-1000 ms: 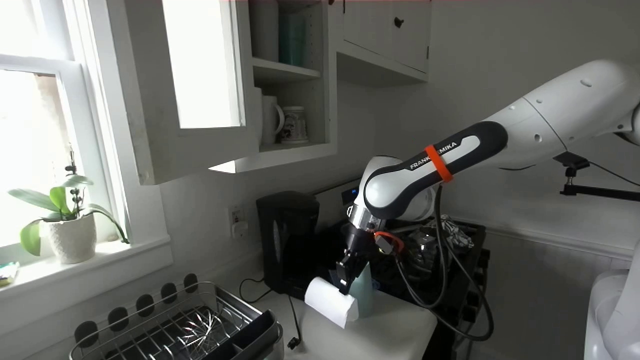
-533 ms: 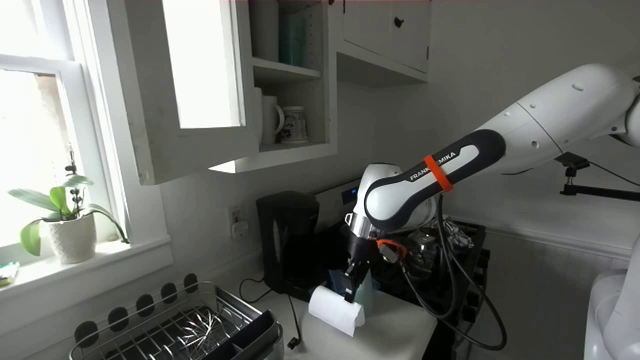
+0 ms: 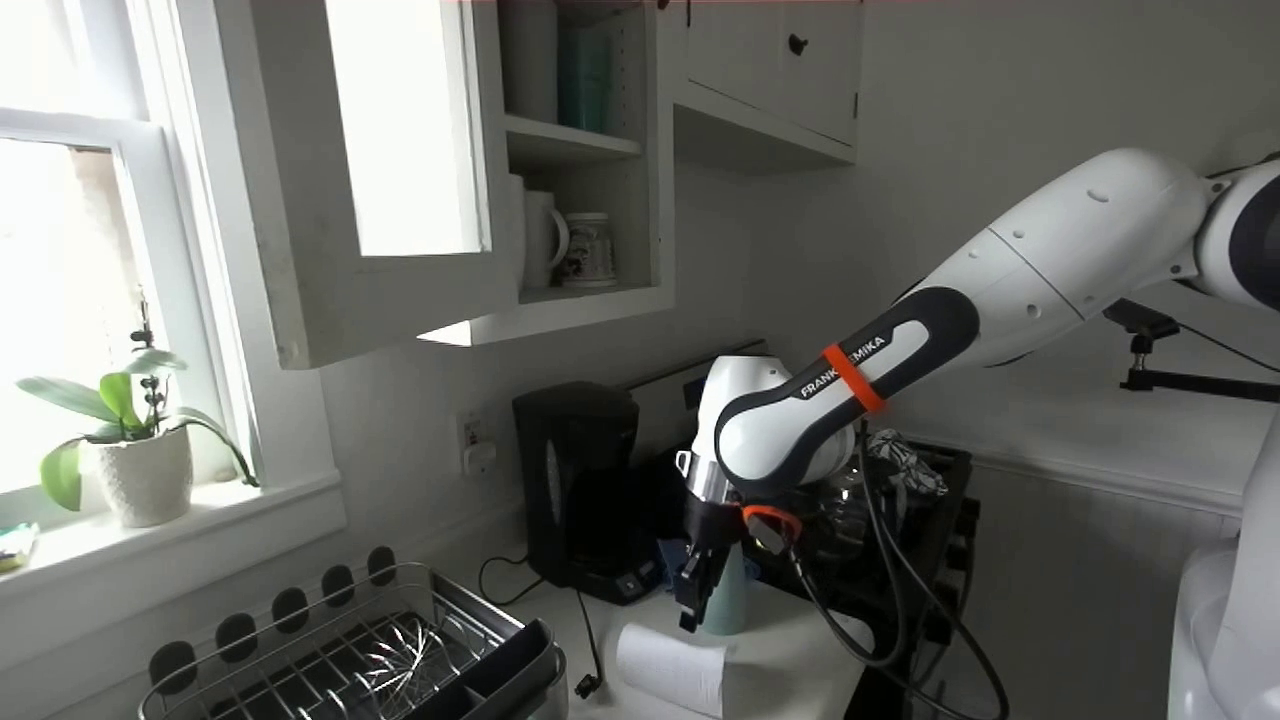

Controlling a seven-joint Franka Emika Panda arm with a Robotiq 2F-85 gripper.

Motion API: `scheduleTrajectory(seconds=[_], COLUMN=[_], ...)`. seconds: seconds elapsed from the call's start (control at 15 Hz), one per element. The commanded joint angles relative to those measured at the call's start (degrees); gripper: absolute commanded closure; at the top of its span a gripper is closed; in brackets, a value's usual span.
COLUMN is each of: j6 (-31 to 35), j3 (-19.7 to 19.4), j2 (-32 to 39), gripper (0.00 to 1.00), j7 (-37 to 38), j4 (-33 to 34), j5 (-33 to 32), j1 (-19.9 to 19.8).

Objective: Remove the piece of tissue from the drying rack and use to wipe the counter on the right side

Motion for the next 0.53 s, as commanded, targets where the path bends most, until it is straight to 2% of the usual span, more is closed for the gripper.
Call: scheduleTrajectory(seconds=[0.0, 0.27, 0.47], j6=[1.96, 1.60, 2.35], j3=[0.49, 0.62, 0.27], j2=[1.57, 1.91, 3.98], gripper=[0.47, 0.18, 0.01], j7=[0.22, 0.21, -0.44], j4=[1.42, 2.17, 2.57], j5=[0.60, 0.81, 1.86], j1=[0.60, 0.69, 0.41])
